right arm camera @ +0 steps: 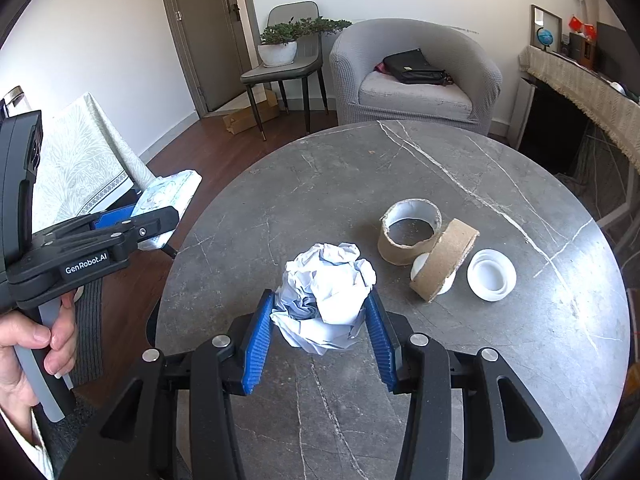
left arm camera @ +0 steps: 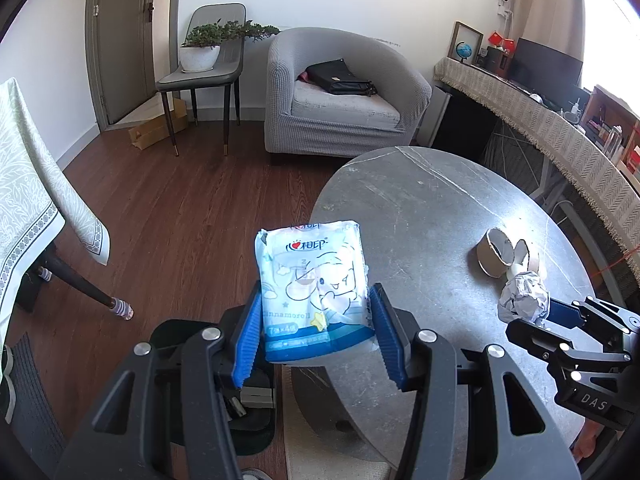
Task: Collect trash
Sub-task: 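Carry the wipe pack and crumpled paper over the green bin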
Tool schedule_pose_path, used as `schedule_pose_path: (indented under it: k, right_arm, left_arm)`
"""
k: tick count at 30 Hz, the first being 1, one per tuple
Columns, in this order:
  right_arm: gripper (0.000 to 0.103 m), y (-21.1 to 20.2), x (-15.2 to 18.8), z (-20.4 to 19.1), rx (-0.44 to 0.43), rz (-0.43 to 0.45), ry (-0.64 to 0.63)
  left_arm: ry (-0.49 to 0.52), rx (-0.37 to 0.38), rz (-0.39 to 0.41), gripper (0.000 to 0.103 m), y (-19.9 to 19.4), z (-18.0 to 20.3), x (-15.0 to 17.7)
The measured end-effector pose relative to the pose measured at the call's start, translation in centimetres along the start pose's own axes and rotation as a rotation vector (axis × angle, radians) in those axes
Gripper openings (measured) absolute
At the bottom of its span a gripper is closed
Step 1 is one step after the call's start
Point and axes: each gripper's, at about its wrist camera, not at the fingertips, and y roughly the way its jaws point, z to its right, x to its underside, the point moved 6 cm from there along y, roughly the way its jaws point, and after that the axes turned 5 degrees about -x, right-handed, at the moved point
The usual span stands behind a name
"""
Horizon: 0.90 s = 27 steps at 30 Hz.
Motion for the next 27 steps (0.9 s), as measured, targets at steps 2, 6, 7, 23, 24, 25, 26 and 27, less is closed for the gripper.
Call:
schedule_pose_path:
  k: [2, 6, 7, 23, 24, 25, 26, 27]
  right_arm:
    - [0.046, 0.3, -0.2, -0.6, -0.007, -0.001, -0.004]
    - [0.046, 0.8, -0.8, -2.0, -0.026, 0.002, -0.015]
    - [0.046, 0.9, -0.9, -2.4, -0.03, 0.002, -0.016]
    - [0.046, 3.4, -2.7, -8.6, -0.134, -0.016, -0.05]
    - [0.046, 3.7, -2.8, -9.0, -0.139, -0.02, -0.053]
    - [0.046, 4.0, -2.9, -9.4, -0.144, -0.024, -0.055]
    - [0.046, 4.2, -3.0, -9.8, -0.149, -0.028, -0.058]
    - [0.046, 4.5, -3.1, -10.2, -0.152, -0.032, -0.061]
  left_arm:
    - [-0.004, -0.009, -0.004, 0.054, 0.0, -0.9, 0.2]
    - [-0.009, -0.031, -0.023, 0.054, 0.4, -2.6, 0.8]
    - [-0.011, -0.037, -0.031, 0.054, 0.6, -3.0, 1.0]
    - [-0.057, -0.109, -0.131, 0.054, 2.2, -10.8, 4.4]
    - [-0.058, -0.113, -0.139, 0.054, 2.4, -11.2, 4.6]
    - [-0.06, -0.115, -0.147, 0.054, 2.5, -11.5, 4.9]
    - [-0.061, -0.116, -0.158, 0.054, 2.7, -11.9, 5.2]
    - [-0.062, -0.118, -0.169, 0.054, 3.0, -12.2, 5.6]
